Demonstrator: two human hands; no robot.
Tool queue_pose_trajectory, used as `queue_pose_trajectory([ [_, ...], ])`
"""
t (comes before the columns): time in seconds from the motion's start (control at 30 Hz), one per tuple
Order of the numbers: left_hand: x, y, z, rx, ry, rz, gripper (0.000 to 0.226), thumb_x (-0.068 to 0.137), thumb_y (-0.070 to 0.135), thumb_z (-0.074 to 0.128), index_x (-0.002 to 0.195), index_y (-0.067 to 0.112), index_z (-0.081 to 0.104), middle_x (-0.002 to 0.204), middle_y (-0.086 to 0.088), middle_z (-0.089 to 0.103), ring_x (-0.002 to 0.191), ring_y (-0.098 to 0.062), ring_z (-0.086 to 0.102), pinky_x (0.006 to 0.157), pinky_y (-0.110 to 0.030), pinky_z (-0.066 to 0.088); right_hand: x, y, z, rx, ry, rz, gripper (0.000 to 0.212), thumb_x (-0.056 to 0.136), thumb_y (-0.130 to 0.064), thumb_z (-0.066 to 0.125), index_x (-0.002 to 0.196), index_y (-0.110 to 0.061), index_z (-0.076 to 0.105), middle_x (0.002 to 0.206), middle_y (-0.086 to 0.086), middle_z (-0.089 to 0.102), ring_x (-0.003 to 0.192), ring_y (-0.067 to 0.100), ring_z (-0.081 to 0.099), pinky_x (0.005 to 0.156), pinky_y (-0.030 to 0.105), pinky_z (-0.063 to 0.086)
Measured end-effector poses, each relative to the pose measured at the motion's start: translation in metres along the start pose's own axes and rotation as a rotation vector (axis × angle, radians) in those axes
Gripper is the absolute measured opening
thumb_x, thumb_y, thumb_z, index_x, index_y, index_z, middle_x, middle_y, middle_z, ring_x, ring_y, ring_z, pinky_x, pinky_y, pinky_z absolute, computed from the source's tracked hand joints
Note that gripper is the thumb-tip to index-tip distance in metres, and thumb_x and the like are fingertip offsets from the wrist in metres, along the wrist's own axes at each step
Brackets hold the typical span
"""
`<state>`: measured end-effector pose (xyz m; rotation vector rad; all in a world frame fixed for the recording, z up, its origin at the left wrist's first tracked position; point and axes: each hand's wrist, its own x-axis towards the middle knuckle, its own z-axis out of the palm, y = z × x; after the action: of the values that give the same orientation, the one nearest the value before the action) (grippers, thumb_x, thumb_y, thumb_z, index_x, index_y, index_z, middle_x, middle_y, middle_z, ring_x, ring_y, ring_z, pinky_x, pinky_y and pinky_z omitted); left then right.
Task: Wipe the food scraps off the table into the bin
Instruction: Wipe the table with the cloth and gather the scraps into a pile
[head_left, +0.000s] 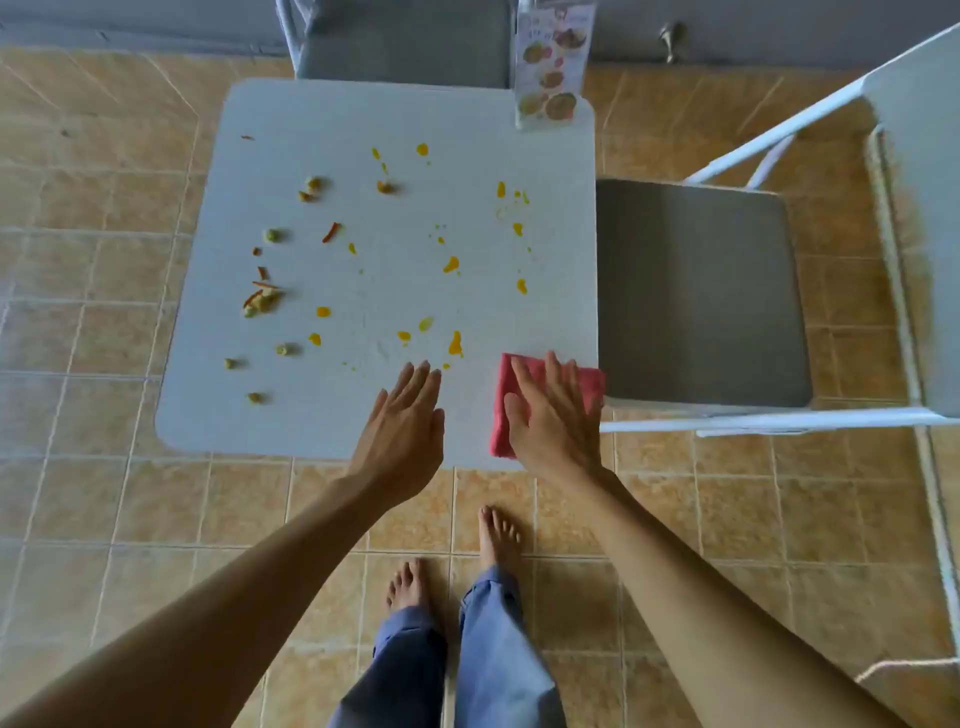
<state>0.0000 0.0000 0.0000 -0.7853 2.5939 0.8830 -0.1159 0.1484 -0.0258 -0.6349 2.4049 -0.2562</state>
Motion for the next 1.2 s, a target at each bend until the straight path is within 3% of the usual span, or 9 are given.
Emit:
queue_pose_trajectory([
  [0.17,0.018,-0.035,0.057,0.056,0.147,-0.037,0.056,0.104,0.028,0.025,0.156,0.009,0.014,0.165,-0.005,0.006,0.151,-0.015,-0.008,0.123,-0.036,-0.002,0.025,0.032,0.046,-0.058,0.21,0.028,0.059,0.102,-0.056,0.027,0.159,-0.042,0.02,0.172,0.011,-0.002,0.158,0.032,-0.008,0.125,0.061,-0.001],
  [0.33,0.015,-0.06,0.096,0.131,0.252,-0.01,0.057,0.103,0.03,0.022,0.156,0.008,0.016,0.165,-0.005,0.009,0.153,-0.02,0.001,0.124,-0.045,0.006,0.033,0.033,0.08,-0.164,0.449,-0.049,0.061,0.102,-0.055,0.035,0.159,-0.034,0.029,0.169,0.019,0.013,0.157,0.04,0.008,0.123,0.065,0.008],
  [0.57,0.019,-0.063,0.111,0.143,0.331,-0.014,0.057,0.103,0.024,0.033,0.156,0.008,0.017,0.165,-0.006,0.01,0.153,-0.022,0.004,0.124,-0.046,0.006,0.075,0.037,0.058,-0.437,0.218,-0.761,0.067,0.098,-0.069,0.035,0.158,-0.042,0.024,0.171,0.009,0.009,0.159,0.029,0.003,0.125,0.06,0.01],
  [0.63,0.019,-0.064,0.113,0.13,0.331,-0.011,0.057,0.103,0.025,0.032,0.156,0.009,0.018,0.165,-0.006,0.009,0.153,-0.021,0.004,0.124,-0.048,0.009,0.09,0.043,0.055,-0.397,0.356,-0.57,0.063,0.101,-0.061,0.038,0.158,-0.038,0.028,0.17,0.011,0.015,0.158,0.031,0.009,0.125,0.06,0.012],
  [0.73,0.02,-0.062,0.116,0.142,0.368,-0.03,0.056,0.102,0.023,0.033,0.155,0.008,0.021,0.165,-0.006,0.013,0.153,-0.021,0.007,0.123,-0.049,0.012,0.089,0.006,0.075,-0.175,0.643,-0.031,0.057,0.105,-0.049,0.04,0.157,-0.025,0.036,0.166,0.018,0.026,0.155,0.037,0.02,0.123,0.06,0.017],
  [0.77,0.02,-0.062,0.117,0.148,0.376,-0.033,0.056,0.102,0.023,0.033,0.155,0.007,0.023,0.164,-0.007,0.015,0.153,-0.022,0.009,0.123,-0.049,0.013,0.085,-0.015,0.084,-0.146,0.64,-0.041,0.057,0.106,-0.047,0.04,0.157,-0.021,0.037,0.165,0.019,0.027,0.155,0.038,0.021,0.123,0.06,0.018],
  [0.9,0.018,-0.065,0.116,0.101,0.4,0.034,0.058,0.098,0.019,0.039,0.153,0.005,0.027,0.163,-0.011,0.019,0.152,-0.026,0.014,0.124,-0.048,0.012,0.081,-0.025,0.096,-0.302,0.423,-0.623,0.055,0.107,-0.043,0.037,0.158,-0.024,0.035,0.167,0.01,0.026,0.156,0.029,0.02,0.126,0.055,0.016],
  [1.07,0.01,-0.091,0.099,0.03,0.549,-0.194,0.057,0.099,0.014,0.04,0.151,-0.003,0.026,0.162,-0.017,0.018,0.152,-0.029,0.012,0.123,-0.049,0.014,0.103,-0.034,0.092,-0.16,0.674,0.013,0.058,0.106,-0.039,0.04,0.157,-0.01,0.035,0.163,0.024,0.029,0.153,0.041,0.025,0.121,0.061,0.021],
  [1.2,0.012,-0.119,0.093,0.004,0.575,-0.341,0.056,0.103,0.024,0.03,0.152,-0.002,0.024,0.163,-0.016,0.016,0.153,-0.027,0.009,0.123,-0.047,0.012,0.103,-0.065,0.106,-0.389,0.414,-0.682,0.063,0.106,-0.044,0.033,0.159,-0.01,0.028,0.166,0.021,0.023,0.155,0.037,0.019,0.125,0.058,0.015],
])
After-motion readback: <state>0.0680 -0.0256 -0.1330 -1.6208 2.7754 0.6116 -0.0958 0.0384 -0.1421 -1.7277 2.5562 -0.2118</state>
